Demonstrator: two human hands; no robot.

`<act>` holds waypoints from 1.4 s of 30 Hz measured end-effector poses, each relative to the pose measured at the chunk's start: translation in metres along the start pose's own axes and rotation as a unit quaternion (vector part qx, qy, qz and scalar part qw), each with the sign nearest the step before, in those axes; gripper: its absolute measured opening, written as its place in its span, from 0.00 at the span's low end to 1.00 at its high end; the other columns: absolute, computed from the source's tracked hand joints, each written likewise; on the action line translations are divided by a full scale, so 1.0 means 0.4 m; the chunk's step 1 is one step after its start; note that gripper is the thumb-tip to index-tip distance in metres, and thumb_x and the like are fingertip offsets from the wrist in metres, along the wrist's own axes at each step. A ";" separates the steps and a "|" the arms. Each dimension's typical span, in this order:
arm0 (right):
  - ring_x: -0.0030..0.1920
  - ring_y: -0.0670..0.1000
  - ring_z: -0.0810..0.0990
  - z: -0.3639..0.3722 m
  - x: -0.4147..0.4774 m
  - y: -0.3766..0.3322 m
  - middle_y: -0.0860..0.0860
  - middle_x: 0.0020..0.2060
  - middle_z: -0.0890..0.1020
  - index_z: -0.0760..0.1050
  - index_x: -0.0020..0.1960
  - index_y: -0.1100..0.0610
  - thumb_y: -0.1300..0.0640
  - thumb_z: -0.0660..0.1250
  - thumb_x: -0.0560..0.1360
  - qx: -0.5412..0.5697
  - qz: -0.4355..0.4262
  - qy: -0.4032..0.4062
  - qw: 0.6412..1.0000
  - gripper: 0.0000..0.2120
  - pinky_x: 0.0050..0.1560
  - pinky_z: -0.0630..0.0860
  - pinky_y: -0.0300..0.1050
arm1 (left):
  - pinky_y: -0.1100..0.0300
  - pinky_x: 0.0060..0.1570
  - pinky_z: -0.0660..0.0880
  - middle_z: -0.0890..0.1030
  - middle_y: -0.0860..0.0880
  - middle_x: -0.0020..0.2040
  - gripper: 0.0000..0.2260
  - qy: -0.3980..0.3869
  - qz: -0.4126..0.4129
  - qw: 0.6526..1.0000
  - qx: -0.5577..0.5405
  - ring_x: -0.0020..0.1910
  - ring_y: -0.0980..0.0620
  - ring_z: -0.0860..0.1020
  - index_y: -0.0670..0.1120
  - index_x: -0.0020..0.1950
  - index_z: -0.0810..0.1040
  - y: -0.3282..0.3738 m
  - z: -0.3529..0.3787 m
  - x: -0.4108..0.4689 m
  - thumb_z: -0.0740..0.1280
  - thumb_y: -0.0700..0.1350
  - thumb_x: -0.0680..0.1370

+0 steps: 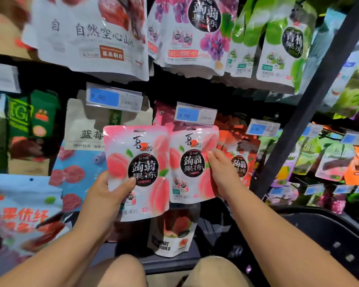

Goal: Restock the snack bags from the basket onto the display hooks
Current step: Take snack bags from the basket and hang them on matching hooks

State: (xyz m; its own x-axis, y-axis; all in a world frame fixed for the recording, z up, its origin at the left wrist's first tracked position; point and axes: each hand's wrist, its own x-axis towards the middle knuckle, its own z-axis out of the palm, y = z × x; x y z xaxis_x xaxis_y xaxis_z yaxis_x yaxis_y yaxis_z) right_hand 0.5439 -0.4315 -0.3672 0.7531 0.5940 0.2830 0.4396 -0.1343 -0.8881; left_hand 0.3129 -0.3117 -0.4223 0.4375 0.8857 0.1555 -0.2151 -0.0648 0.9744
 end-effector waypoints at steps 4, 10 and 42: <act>0.54 0.53 0.79 0.007 0.012 -0.005 0.53 0.52 0.82 0.77 0.53 0.56 0.54 0.57 0.84 0.006 0.003 -0.002 1.000 0.11 0.58 0.74 0.48 | 0.48 0.43 0.77 0.84 0.50 0.38 0.10 0.006 -0.005 1.000 -0.007 0.38 0.45 0.81 0.60 0.43 0.79 -0.009 0.006 0.003 0.74 0.55 0.64; 0.50 0.60 0.78 0.036 0.043 0.003 0.60 0.49 0.81 0.76 0.52 0.63 0.54 0.57 0.84 -0.010 0.008 0.009 1.000 0.14 0.55 0.74 0.52 | 0.56 0.37 0.74 0.83 0.50 0.38 0.08 0.010 0.003 1.000 -0.026 0.33 0.54 0.81 0.50 0.46 0.77 -0.007 0.017 0.009 0.75 0.43 0.74; 0.56 0.52 0.78 0.048 -0.022 0.021 0.50 0.60 0.74 0.57 0.64 0.25 0.42 0.68 0.73 0.006 -0.055 0.007 0.998 0.27 0.57 0.77 0.47 | 0.50 0.47 0.79 0.85 0.44 0.48 0.14 -0.085 -0.032 0.996 0.008 0.42 0.48 0.82 0.47 0.53 0.79 -0.003 0.225 0.085 0.76 0.49 0.70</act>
State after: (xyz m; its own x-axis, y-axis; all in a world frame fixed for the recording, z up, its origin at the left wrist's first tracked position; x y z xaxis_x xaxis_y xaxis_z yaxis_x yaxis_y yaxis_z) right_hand 0.5315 -0.4228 -0.3842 0.7066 0.5942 0.3843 0.5146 -0.0588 -0.8554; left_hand 0.4066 -0.3227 -0.4037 0.5912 0.7980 0.1170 -0.1689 -0.0194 0.9854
